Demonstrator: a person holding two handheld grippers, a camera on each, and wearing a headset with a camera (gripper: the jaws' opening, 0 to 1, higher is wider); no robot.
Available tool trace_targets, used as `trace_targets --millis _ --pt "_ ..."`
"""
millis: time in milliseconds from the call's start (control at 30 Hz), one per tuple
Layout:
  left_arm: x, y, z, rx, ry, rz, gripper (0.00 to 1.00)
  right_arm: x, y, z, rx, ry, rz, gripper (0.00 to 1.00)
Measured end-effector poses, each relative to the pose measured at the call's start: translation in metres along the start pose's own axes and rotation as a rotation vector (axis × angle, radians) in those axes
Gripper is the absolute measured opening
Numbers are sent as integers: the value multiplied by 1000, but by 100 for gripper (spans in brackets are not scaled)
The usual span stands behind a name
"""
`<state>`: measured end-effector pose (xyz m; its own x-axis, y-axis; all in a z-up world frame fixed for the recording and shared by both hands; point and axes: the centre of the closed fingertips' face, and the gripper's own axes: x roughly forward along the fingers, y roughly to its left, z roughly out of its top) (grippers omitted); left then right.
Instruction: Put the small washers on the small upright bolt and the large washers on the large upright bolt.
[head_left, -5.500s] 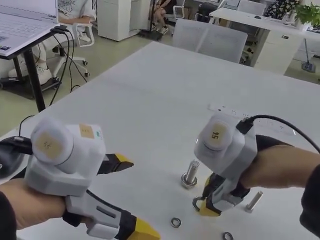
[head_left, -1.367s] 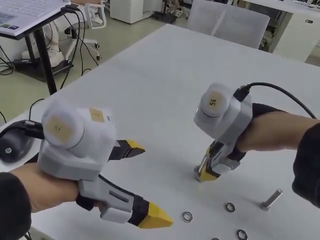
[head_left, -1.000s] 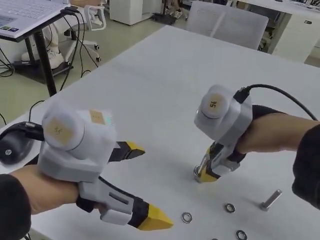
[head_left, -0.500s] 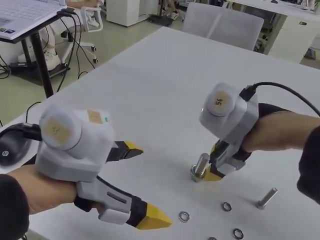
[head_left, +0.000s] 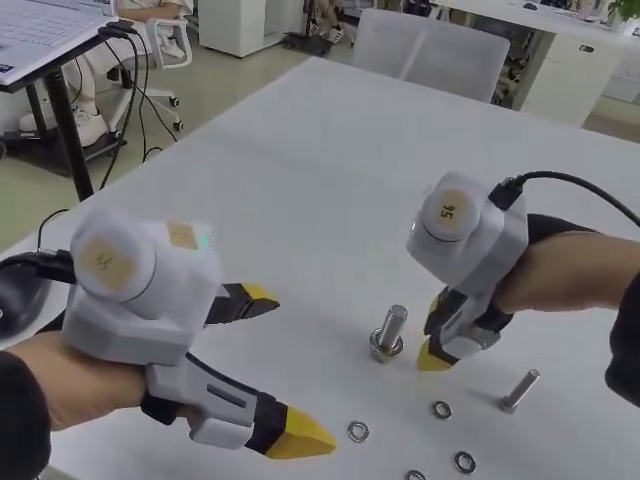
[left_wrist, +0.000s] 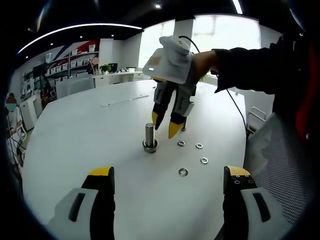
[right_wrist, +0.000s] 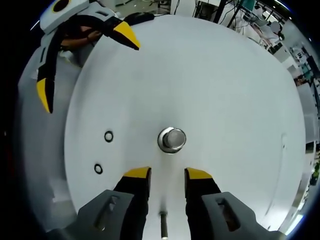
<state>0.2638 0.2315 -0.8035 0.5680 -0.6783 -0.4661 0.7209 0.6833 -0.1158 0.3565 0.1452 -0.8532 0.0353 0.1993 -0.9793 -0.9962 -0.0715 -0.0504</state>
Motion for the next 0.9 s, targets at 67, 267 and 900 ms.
trace_targets --millis 67,267,900 --pt "0 0 1 2 -1 -1 90 0 3 -2 1 3 0 28" --pt "-1 -1 4 11 -3 -4 90 -1 12 -10 9 8 3 27" --pt "-1 -9 10 35 0 -17 90 9 37 -34 16 45 24 26"
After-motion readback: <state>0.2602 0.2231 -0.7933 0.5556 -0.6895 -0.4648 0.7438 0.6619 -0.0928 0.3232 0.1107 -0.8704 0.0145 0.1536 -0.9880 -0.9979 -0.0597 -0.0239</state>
